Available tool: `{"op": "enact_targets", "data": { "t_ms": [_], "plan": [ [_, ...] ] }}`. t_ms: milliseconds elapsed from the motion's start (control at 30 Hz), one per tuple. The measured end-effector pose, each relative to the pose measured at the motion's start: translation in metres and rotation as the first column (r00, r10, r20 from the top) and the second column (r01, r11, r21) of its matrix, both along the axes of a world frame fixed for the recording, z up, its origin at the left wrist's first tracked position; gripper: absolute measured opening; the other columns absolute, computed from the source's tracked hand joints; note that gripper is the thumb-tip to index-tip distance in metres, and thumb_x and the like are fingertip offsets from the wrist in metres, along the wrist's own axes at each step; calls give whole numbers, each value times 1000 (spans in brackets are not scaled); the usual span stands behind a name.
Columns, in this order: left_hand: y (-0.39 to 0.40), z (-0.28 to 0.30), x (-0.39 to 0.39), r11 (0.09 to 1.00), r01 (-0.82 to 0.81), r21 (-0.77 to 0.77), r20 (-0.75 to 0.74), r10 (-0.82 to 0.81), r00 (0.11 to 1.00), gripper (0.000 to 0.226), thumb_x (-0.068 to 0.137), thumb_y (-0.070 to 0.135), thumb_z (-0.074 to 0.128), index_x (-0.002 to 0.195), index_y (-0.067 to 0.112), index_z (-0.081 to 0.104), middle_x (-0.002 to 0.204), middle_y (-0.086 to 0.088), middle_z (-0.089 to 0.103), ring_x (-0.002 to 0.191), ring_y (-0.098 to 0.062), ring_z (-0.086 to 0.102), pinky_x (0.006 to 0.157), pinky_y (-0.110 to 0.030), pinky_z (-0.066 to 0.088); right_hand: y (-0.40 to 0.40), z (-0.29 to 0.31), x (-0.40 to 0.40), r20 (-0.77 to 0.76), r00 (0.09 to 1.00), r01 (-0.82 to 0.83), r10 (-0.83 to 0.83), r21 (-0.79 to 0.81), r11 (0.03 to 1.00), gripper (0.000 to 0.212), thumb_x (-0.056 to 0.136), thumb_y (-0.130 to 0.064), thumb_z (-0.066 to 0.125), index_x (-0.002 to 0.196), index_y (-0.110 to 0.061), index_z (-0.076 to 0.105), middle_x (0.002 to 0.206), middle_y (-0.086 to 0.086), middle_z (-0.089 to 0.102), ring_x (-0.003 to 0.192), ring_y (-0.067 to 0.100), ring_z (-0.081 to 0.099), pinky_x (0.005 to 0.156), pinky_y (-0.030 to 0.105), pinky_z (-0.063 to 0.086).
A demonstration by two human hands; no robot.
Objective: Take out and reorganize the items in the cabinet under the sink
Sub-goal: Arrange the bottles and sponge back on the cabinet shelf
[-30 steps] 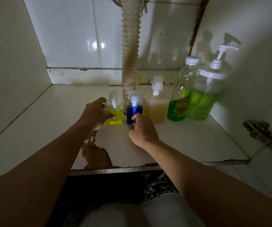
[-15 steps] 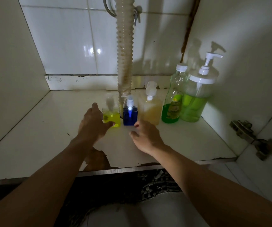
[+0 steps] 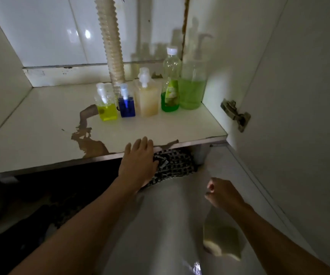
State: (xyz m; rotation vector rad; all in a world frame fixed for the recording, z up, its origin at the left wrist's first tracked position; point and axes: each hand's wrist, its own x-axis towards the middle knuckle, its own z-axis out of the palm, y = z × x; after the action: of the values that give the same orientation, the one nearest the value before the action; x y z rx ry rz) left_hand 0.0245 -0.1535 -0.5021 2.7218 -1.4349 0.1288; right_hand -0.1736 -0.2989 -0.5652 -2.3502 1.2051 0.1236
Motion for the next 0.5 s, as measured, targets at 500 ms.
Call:
{"op": "enact_targets", "data": {
  "t_ms": [500],
  "plan": [
    [3,-26,-10,996,-75,41,-18,75,997,77,97,45,39,152,10,-2,161,-10,-4,148,-27,-3,118,-49,6,49,-75,-72,-446,866,-329,227,-165,930,81,77,-59,62,141,-19,32,137,6,44,129,27,40,110,49,16]
  ]
}}
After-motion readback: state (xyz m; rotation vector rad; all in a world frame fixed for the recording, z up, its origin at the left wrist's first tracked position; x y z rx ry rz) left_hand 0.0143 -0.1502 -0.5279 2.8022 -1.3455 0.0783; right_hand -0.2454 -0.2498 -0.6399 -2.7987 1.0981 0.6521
